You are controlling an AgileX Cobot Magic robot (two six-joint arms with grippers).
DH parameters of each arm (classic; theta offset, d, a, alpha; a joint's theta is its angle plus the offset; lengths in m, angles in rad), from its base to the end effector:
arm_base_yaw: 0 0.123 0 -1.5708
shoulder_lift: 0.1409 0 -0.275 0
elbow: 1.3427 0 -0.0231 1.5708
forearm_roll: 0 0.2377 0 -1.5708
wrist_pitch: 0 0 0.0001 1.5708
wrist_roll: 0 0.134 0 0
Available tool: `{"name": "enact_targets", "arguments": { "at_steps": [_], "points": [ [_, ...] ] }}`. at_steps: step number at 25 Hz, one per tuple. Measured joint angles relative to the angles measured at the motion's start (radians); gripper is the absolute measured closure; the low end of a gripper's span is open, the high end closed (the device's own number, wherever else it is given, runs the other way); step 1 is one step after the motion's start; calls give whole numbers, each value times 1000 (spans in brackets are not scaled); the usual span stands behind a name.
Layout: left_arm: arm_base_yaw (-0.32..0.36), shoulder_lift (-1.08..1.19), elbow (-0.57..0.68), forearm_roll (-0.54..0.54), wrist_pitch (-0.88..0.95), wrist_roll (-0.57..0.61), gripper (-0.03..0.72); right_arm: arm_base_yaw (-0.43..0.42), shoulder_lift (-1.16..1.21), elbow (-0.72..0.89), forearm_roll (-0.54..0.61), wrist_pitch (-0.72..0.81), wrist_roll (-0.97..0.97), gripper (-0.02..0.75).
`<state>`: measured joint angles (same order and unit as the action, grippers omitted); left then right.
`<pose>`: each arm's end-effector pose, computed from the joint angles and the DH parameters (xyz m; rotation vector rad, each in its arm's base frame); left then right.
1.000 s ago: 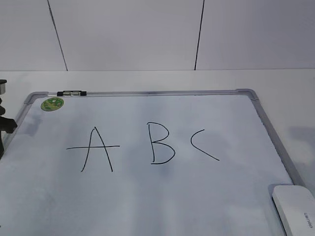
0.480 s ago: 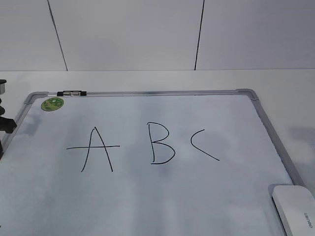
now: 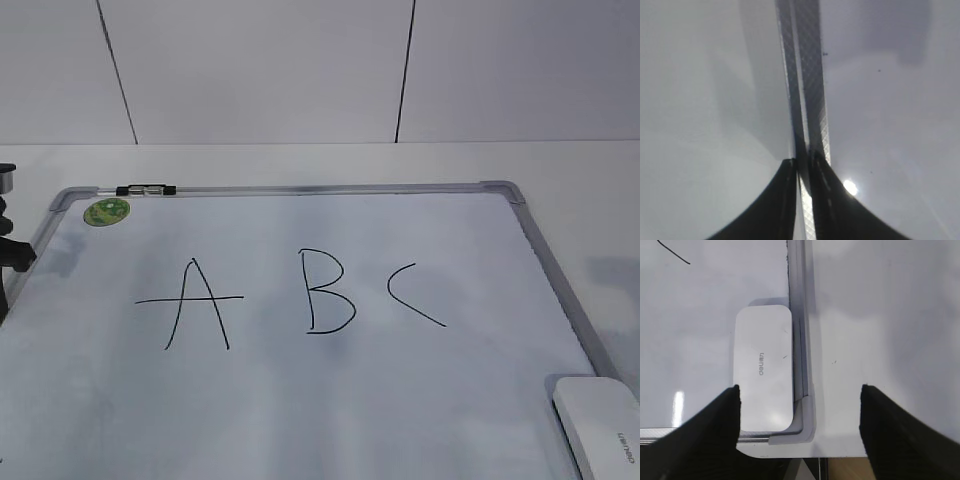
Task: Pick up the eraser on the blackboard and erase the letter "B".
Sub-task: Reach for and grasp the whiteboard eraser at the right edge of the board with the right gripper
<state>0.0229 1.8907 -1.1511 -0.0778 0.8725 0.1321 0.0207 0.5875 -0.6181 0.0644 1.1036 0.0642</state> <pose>0.3315 -0.0004 0.1097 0.0935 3.0885 -0.0881 0.1018 0.0098 0.2454 0.0706 2.5566 0.1173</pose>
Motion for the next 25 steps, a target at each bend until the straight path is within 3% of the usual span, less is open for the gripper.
{"name": "enact_targets", "arguments": {
  "at_steps": [13,25],
  "points": [
    [0,0,0,-2,0,-2,646,0,0,0,0,0,0,150],
    [0,0,-1,-6,0,-19,671,0,34,0,82,60,36,150]
  ]
}}
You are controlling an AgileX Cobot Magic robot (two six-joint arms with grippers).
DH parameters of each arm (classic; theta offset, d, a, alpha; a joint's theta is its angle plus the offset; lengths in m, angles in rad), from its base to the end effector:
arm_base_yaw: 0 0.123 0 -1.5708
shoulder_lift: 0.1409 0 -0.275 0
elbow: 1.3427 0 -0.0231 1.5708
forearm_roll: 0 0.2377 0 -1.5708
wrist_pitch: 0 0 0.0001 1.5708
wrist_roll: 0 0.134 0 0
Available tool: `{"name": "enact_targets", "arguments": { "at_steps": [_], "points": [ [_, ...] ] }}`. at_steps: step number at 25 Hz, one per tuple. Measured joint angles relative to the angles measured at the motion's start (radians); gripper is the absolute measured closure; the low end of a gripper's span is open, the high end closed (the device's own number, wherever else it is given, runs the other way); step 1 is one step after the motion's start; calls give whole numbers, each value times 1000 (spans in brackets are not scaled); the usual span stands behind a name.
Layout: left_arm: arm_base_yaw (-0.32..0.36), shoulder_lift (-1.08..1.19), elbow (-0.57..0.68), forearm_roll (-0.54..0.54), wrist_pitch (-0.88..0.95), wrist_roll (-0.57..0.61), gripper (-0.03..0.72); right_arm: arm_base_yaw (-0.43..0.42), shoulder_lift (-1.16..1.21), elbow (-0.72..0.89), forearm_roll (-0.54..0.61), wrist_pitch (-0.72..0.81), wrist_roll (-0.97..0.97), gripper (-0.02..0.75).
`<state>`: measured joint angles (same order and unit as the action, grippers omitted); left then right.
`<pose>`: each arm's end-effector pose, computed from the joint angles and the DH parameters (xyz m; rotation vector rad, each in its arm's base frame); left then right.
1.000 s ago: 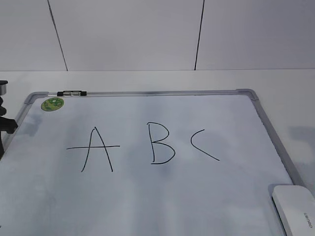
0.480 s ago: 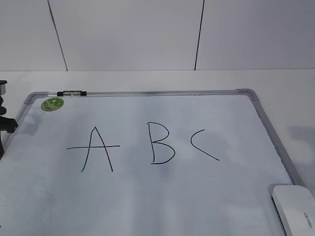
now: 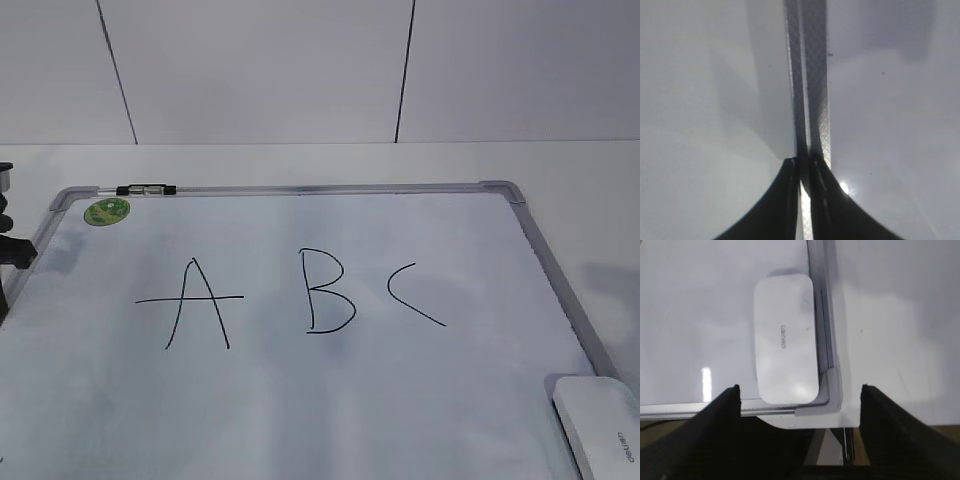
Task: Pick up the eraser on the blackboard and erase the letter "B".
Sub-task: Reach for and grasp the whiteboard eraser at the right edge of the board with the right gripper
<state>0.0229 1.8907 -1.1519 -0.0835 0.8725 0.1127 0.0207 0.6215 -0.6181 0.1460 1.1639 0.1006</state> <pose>0.3318 -0.0010 0.1100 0.0581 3.0886 -0.0956 0.0986 0.0200 0.2389 0.1380 2.6480 0.2371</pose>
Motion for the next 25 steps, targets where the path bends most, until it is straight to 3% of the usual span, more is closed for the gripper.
{"name": "enact_targets", "arguments": {
  "at_steps": [19,25],
  "points": [
    [0,0,0,-1,1,0,670,3,302,0,108,38,-4,150],
    [0,0,0,-2,1,-1,670,120,418,0,77,-52,14,150]
  ]
}}
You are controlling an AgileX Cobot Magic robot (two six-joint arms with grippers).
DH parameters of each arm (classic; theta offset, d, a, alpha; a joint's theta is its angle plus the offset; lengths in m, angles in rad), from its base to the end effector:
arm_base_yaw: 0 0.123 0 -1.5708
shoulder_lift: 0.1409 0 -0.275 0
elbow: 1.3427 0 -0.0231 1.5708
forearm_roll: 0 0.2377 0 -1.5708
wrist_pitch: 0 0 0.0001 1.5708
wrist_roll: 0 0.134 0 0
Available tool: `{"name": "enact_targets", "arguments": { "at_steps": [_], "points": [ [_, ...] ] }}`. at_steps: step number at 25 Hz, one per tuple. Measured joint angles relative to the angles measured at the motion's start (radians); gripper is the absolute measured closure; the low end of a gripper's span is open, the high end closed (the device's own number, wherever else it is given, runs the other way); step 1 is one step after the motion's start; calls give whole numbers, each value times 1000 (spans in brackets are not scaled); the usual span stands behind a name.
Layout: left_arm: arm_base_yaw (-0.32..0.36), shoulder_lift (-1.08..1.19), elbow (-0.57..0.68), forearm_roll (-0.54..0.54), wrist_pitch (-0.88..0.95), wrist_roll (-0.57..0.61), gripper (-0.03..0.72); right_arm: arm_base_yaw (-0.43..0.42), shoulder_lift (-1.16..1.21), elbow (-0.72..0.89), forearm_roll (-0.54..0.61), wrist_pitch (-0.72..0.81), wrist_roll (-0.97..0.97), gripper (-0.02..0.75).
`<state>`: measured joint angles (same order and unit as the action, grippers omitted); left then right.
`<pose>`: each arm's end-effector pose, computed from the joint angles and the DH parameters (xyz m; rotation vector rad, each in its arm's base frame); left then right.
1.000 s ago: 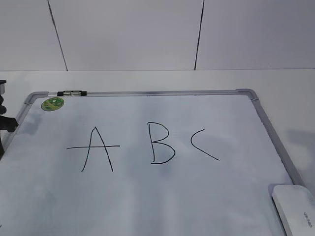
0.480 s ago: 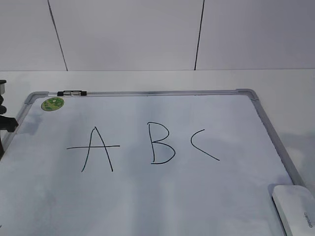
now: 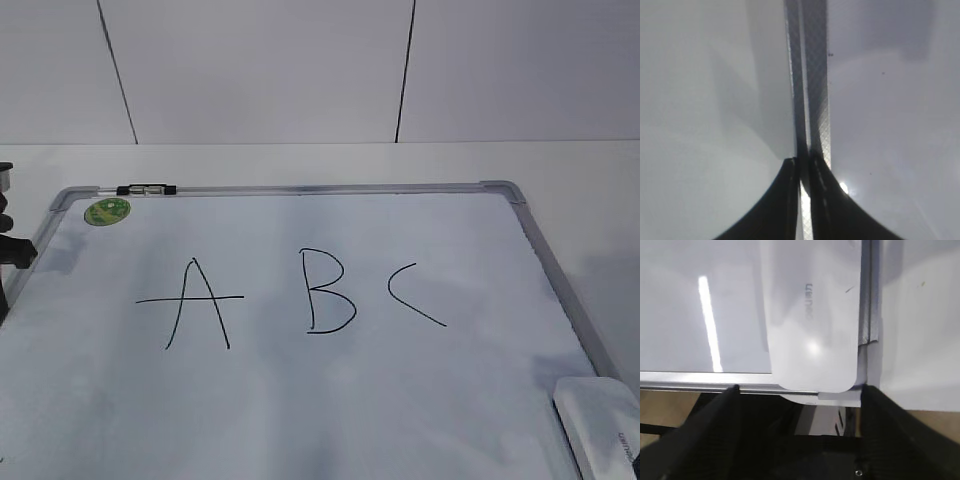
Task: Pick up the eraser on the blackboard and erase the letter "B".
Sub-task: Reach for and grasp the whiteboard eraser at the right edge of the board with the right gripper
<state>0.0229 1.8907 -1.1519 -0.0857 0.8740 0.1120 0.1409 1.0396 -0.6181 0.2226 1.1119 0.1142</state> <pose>0.3316 -0.0012 0.1100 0.0550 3.0900 -0.0986 0.1399 0.0466 0.1910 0.0904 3.0252 0.3338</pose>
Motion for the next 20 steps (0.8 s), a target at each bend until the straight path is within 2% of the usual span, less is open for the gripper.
{"name": "enact_targets", "arguments": {
  "at_steps": [3,10,20],
  "points": [
    [0,0,0,0,0,0,669,43,58,0,-51,-24,45,150],
    [0,0,0,0,0,0,669,49,174,-36,-61,-131,56,132],
    [0,0,0,0,0,0,669,127,348,-85,-114,-161,83,127]
  ]
}}
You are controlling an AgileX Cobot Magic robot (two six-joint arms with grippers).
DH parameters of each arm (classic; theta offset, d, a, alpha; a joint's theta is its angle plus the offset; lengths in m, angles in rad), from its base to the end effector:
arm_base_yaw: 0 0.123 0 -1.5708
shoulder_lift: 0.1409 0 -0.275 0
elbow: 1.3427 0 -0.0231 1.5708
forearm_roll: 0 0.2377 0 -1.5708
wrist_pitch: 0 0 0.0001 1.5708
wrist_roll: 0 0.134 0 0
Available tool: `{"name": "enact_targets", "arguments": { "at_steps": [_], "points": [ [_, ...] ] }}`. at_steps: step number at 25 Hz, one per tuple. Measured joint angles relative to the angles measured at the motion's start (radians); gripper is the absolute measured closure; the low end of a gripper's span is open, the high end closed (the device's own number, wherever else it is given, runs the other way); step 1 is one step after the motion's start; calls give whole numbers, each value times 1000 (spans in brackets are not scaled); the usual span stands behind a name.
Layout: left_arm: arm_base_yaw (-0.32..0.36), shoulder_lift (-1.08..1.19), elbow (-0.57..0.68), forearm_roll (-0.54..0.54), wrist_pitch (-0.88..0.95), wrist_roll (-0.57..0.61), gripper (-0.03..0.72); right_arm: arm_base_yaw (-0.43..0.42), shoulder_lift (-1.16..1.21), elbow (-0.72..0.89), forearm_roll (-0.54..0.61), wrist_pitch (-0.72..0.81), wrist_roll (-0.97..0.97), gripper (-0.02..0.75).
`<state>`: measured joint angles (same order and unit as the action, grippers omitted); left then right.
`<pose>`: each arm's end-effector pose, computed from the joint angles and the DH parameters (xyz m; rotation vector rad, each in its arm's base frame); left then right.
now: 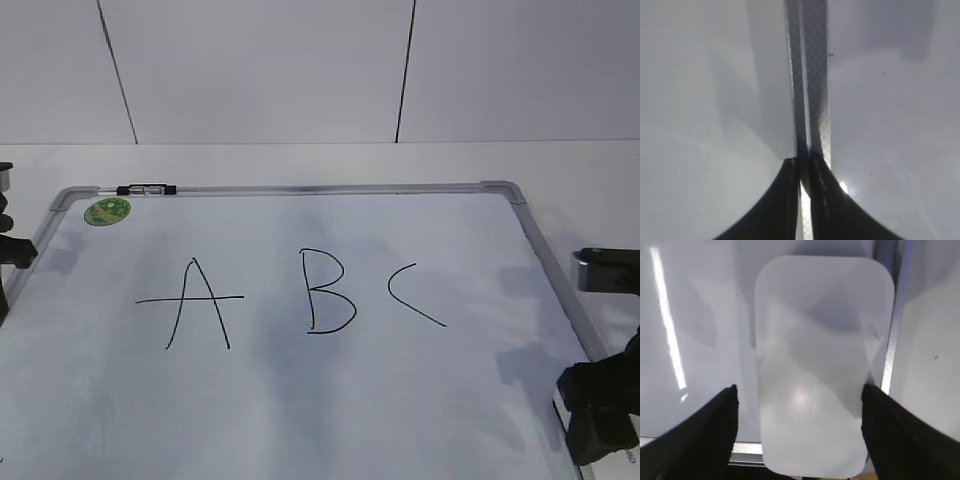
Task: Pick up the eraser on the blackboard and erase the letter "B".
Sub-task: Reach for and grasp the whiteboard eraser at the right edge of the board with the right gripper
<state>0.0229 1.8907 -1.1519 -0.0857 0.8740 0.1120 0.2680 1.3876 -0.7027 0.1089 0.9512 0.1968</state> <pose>0.3316 -0.0012 0.1100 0.0550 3.0900 -0.0986 0.1907 0.0647 0.1496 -0.0139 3.1375 0.1444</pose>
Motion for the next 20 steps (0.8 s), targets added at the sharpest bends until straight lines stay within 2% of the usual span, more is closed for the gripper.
{"name": "enact_targets", "arguments": {
  "at_steps": [20],
  "points": [
    [0,0,0,-2,0,0,666,2,10,-32,-42,43,37,141]
  ]
}}
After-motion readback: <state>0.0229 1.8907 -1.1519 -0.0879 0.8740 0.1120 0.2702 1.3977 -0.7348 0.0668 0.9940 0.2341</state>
